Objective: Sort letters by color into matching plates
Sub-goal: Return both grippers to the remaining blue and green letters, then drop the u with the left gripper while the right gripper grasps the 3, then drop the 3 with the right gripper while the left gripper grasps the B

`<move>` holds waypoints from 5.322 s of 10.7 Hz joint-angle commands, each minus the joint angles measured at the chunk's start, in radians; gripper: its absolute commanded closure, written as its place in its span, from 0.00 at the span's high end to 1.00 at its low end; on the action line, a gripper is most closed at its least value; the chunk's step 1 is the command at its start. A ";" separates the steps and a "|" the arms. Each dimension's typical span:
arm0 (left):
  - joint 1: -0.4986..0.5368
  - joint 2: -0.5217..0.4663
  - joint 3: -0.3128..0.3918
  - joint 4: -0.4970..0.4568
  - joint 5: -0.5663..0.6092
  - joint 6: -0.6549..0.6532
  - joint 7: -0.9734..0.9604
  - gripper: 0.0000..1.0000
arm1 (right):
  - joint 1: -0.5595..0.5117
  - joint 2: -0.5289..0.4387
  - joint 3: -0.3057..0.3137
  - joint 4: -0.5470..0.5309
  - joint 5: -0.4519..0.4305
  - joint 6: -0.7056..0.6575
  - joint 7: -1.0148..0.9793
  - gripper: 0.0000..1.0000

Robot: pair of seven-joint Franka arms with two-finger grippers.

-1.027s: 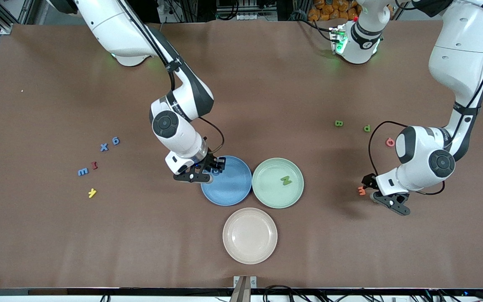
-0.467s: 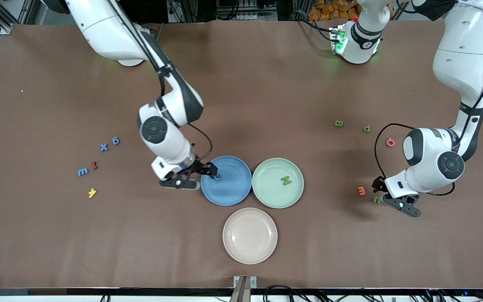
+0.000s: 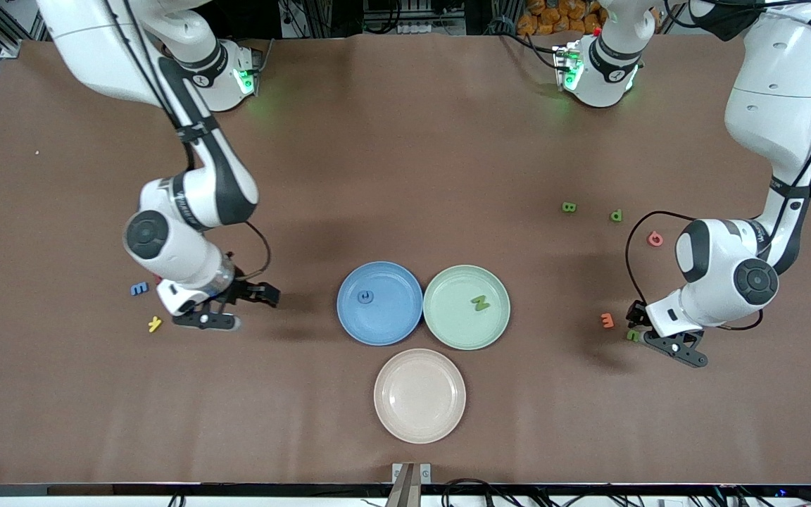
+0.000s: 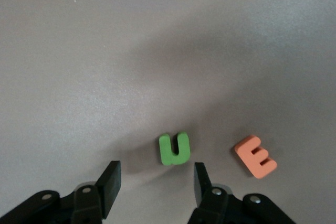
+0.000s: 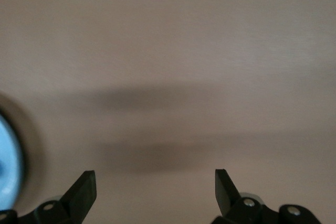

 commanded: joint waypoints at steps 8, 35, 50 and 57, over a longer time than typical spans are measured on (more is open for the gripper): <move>-0.032 0.082 0.009 0.089 -0.016 0.001 -0.067 0.34 | -0.344 -0.144 0.000 -0.219 -0.117 0.000 -0.166 1.00; -0.421 0.055 -0.111 0.174 -0.008 -0.065 -0.963 0.31 | -0.418 0.048 -0.048 -0.304 0.002 0.395 0.583 0.89; -0.213 -0.360 -0.101 -0.366 0.053 -0.098 -0.739 1.00 | -0.421 0.033 -0.043 -0.299 0.000 0.327 0.250 0.17; -0.188 -0.490 -0.109 -0.717 -0.013 0.164 -0.744 1.00 | -0.420 0.027 -0.043 -0.174 -0.003 0.198 0.136 0.15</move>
